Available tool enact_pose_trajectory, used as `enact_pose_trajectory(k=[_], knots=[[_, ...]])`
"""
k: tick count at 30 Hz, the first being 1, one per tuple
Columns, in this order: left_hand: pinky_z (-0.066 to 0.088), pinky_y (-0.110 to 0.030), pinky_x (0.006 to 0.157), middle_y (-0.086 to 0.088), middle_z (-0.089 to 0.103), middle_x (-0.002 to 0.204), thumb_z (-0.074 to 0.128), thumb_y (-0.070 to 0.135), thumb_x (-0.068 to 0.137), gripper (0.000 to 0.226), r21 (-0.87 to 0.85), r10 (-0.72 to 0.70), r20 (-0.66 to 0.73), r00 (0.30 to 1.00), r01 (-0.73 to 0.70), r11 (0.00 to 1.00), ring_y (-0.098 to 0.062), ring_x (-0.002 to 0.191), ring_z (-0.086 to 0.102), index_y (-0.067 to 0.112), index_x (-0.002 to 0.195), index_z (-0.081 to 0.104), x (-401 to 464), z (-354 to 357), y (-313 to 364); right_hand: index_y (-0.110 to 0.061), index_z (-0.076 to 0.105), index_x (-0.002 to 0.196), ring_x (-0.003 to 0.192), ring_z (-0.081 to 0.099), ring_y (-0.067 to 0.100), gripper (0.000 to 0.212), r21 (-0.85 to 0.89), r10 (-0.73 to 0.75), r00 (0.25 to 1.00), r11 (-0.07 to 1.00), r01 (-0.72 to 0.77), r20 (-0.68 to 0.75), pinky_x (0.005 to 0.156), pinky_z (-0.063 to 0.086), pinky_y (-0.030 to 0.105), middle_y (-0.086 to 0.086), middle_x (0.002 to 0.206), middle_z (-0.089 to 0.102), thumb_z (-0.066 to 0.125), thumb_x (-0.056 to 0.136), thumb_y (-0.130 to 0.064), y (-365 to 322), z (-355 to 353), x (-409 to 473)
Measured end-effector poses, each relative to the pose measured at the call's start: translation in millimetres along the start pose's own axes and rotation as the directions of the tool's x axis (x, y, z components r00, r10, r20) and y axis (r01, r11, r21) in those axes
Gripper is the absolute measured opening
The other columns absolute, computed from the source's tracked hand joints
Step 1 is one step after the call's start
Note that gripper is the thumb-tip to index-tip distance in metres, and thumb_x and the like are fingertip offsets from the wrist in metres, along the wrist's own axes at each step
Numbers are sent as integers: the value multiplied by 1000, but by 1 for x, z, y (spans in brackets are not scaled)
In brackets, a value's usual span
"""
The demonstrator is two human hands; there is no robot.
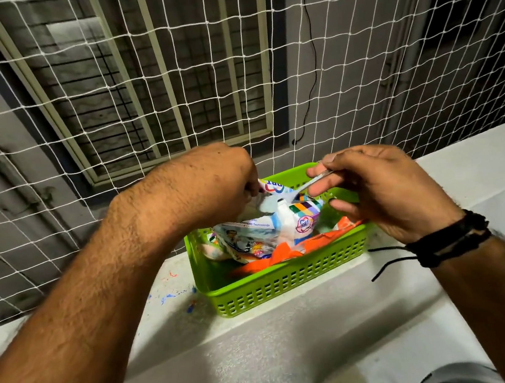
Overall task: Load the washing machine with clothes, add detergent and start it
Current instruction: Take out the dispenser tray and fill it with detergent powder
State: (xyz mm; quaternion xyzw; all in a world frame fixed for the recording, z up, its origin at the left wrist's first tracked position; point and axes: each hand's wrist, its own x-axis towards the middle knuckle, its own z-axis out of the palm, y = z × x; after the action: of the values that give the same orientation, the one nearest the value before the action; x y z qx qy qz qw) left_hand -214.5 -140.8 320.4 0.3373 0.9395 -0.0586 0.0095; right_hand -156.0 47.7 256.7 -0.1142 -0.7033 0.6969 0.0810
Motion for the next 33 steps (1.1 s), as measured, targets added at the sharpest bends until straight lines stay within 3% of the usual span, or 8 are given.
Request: enact_pose_trajectory(k=[6,10,13,16,18,25,31,33], knots=[[53,-28,84,20,48,68,56,25,96,25,-31,-19,-9,1000,19,999,-9,88,63,31,118,67,0,0,1,-17,70,83,93,65,13,21,6,-29,999,1000,30,-26,83,40,40,14,91,77,54,95,-20,-7,-10,-3],[52,-29,87,17,55,71,55,26,96,24,-14,0,-29,1000,0,1000,-9,94,65,31,117,68,2,0,3,-19,71,77,114,67,23,26,4,-52,998,999,52,-39,86,41,41,13,85,76,53,96,-19,-11,-18,-3],[47,-25,78,20,54,70,55,28,96,24,17,24,-41,999,-23,1000,-10,94,61,32,116,68,4,2,5,-20,71,71,119,64,22,30,15,-55,997,998,56,-50,85,43,40,10,80,76,54,96,-20,-15,-24,-3],[48,-27,78,11,70,102,56,34,93,25,25,39,-46,998,-38,999,-15,97,62,35,115,69,8,9,6,-20,71,75,119,63,25,27,22,-65,996,998,67,-63,83,44,41,12,83,76,54,96,-20,-17,-32,-2],[44,-25,75,7,69,110,56,38,93,25,32,44,-43,998,-42,999,-16,99,61,35,115,69,9,12,7,-20,71,74,120,62,26,28,25,-73,994,997,75,-76,84,45,42,12,82,75,54,96,-19,-16,-39,-1],[38,-23,73,6,68,112,56,32,94,25,79,70,-20,997,-68,995,-14,96,58,33,116,68,16,19,10,-19,68,85,95,63,18,18,34,-58,979,997,66,-196,86,48,41,9,86,76,53,96,-21,-15,-81,9],[35,-23,66,12,52,72,54,32,93,17,132,102,-39,994,-96,987,-11,71,47,31,102,69,19,22,7,-21,68,88,90,69,10,15,12,-57,937,998,65,-343,85,48,41,5,89,77,55,94,-24,-12,-128,20],[40,-23,70,13,66,87,55,35,93,20,125,105,-33,994,-101,987,-13,81,57,34,108,68,17,20,7,-21,69,86,89,70,7,16,-9,-51,924,999,51,-378,81,48,39,5,90,77,55,94,-24,-8,-140,26]])
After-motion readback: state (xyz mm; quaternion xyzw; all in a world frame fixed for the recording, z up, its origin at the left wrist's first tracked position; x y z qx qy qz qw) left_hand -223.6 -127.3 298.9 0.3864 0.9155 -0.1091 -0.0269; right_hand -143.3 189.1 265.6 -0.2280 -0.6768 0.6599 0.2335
